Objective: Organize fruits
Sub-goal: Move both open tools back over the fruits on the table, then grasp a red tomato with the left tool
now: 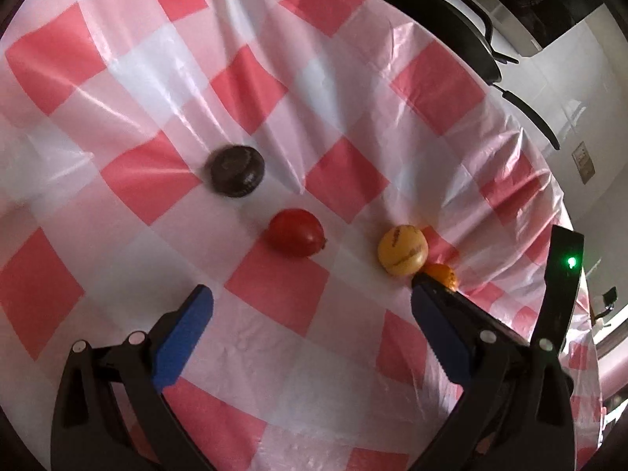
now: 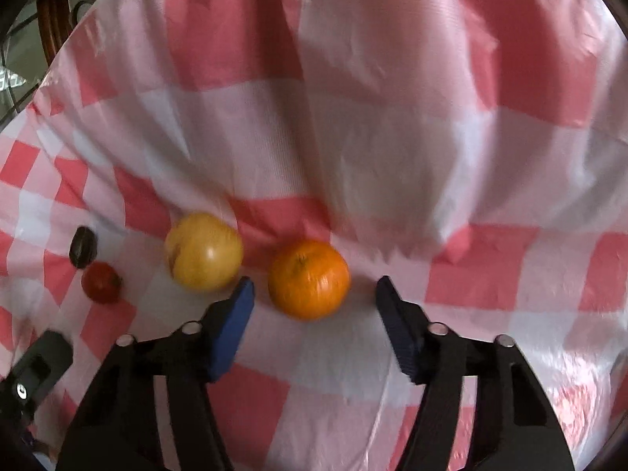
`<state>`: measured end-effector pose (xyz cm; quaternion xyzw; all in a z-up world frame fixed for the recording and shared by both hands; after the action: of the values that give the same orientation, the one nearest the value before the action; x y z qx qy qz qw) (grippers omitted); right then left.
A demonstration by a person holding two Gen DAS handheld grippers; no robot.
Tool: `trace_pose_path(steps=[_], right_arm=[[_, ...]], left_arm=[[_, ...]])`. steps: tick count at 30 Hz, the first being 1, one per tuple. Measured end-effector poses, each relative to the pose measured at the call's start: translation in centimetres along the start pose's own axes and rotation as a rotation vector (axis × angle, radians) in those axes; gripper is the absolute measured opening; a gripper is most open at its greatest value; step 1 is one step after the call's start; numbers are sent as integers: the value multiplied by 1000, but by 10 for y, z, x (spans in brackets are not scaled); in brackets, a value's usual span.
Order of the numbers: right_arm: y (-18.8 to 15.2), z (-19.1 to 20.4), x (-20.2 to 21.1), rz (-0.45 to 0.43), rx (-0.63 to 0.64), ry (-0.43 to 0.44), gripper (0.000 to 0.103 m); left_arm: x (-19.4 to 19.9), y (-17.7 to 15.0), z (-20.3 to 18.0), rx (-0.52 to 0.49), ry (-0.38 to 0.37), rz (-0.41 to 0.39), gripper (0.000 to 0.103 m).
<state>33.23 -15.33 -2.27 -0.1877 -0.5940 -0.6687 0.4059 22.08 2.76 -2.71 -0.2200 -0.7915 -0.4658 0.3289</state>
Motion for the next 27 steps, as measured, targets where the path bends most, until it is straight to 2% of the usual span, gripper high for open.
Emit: trace_pose_path(steps=[1,4,10,17,20,22,26,27], right_arm=[[-1,1,2,-4,-4,6,38],[-14,-2,14,-26,-61,43,38],[-45,-16,57,-165,-226,155,38],[-51,-32,61,-199,-332,205,38],[-54,-34,66,-195,-322,216,38],[-53,-31,63,-188,-321,218,38],[-53,-32,63,-180,-316,224,38],[-53,-31,62,-179,-315,224,38]], left_arm=[[1,1,0,-4,4,-5,101],[1,3,-1,-22,19,-23,101],[-3,3,-1,-23,19,-6,101],[-18,11,-11,-65,62,11,101],[-31,22,-14,-88,110,19,90],[-38,26,-19,-130,139,19,84],[-47,27,-30,-221,204,16,78],[-50,27,-32,-246,228,15,72]])
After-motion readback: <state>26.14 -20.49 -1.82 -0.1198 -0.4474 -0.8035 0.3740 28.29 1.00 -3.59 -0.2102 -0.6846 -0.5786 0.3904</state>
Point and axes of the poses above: each gripper's, at about its wrist camera, not at the fingertips, and x roughly against the way its jaws point, z to its left, y to its top, the point moved 6 cm from there along -x, roughly the way its jaws point, and after that the axes turned 12 degrees about y, right-handed, at the moved point
